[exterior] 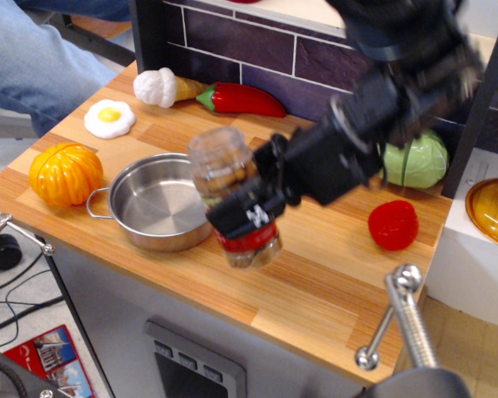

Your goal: Pour almonds in pot

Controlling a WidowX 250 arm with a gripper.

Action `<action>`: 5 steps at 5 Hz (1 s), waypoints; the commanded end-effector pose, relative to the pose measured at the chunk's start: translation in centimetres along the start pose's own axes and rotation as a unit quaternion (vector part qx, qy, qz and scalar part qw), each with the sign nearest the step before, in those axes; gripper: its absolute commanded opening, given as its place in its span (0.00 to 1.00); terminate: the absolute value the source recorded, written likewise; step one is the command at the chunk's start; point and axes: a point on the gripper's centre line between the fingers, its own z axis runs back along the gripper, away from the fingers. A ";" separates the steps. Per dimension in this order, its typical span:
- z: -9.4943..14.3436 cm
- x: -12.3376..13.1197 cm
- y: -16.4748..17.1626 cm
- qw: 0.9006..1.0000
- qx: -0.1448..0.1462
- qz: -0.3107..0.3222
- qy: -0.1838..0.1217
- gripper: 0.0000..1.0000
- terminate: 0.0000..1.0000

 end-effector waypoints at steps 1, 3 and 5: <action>0.8 -2.1 0.3 0.976 -0.040 -0.082 -0.200 0.00 0.00; 1.4 -2.9 0.6 0.919 -0.084 -0.167 -0.346 0.00 0.00; 2.0 -3.7 0.2 0.867 -0.075 -0.233 -0.434 0.00 0.00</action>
